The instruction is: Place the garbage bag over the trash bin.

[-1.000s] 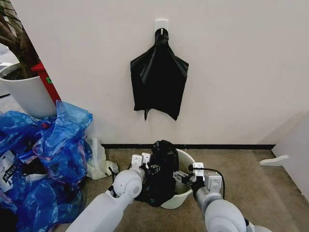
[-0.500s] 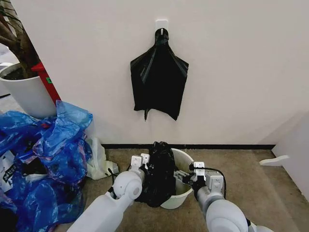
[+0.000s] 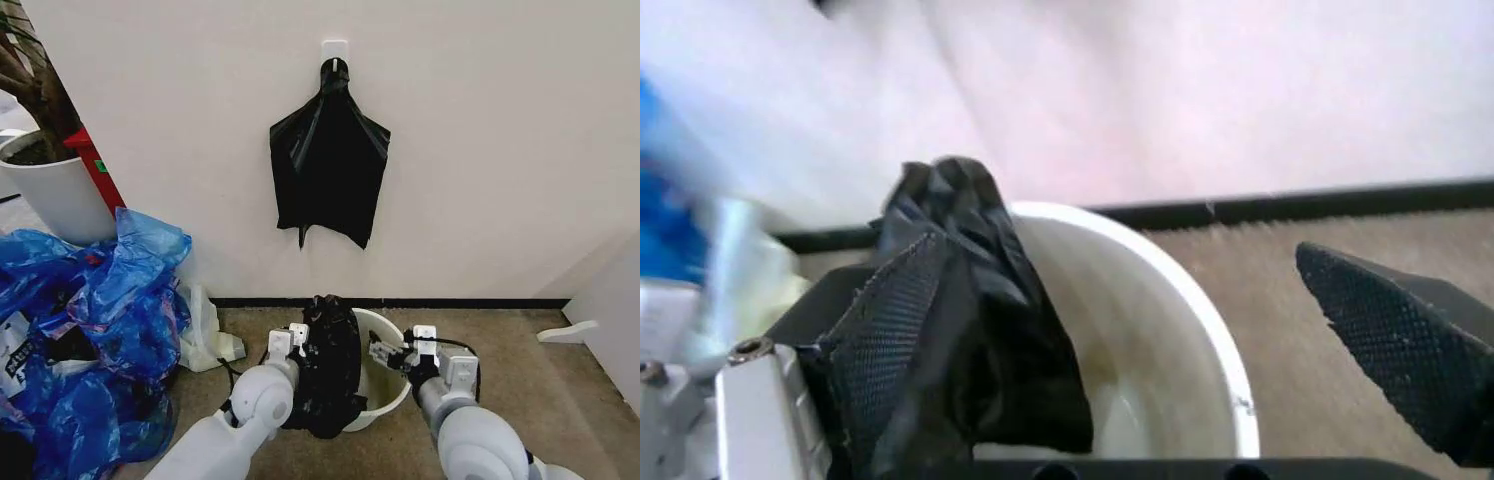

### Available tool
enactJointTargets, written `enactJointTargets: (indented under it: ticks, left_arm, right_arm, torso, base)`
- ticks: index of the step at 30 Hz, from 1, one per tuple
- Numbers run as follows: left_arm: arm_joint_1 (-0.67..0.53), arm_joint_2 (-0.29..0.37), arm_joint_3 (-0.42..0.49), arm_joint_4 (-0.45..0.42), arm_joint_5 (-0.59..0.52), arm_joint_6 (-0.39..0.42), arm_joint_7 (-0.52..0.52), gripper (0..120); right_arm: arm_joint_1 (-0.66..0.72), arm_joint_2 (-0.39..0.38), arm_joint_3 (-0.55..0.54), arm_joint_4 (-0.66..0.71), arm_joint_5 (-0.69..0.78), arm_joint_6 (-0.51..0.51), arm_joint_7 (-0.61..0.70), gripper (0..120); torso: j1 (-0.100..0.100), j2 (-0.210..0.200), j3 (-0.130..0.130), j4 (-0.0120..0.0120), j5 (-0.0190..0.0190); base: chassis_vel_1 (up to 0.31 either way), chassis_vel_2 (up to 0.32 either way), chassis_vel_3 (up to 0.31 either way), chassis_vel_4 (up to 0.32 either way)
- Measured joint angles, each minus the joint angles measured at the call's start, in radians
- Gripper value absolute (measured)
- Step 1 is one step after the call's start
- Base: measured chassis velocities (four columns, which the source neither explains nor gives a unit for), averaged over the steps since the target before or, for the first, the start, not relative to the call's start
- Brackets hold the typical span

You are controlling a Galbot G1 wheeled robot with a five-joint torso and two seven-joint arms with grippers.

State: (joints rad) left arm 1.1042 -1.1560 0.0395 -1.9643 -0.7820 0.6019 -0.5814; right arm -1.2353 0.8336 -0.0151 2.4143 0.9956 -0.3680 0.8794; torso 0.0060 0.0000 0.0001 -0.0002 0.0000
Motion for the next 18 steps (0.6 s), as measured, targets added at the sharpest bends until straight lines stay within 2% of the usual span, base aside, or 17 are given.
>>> enactJointTargets:
  ticks: [6, 9, 18]
  left_arm:
    - [0.036, 0.016, -0.030, -0.056, 0.029, -0.045, 0.010, 3]
    - [0.040, 0.021, -0.034, -0.084, 0.028, -0.052, 0.017, 3]
    - [0.055, 0.035, -0.035, -0.115, 0.030, -0.072, 0.030, 3]
  right_arm:
    - [0.004, -0.029, -0.016, 0.087, 0.069, -0.026, -0.035, 94]
    - [0.010, -0.021, -0.041, 0.089, 0.061, -0.038, -0.085, 94]
    - [0.080, -0.003, -0.082, 0.048, 0.061, -0.056, -0.124, 94]
  torso:
    - [0.000, 0.000, 0.000, 0.0000, -0.0001]
    - [0.000, 0.000, 0.000, -0.0004, 0.0001]
    - [0.000, 0.000, 0.000, 0.0001, 0.0001]
  base:
    - [0.000, 0.000, 0.000, 0.000]
    - [0.000, 0.000, 0.000, 0.000]
    - [0.000, 0.000, 0.000, 0.000]
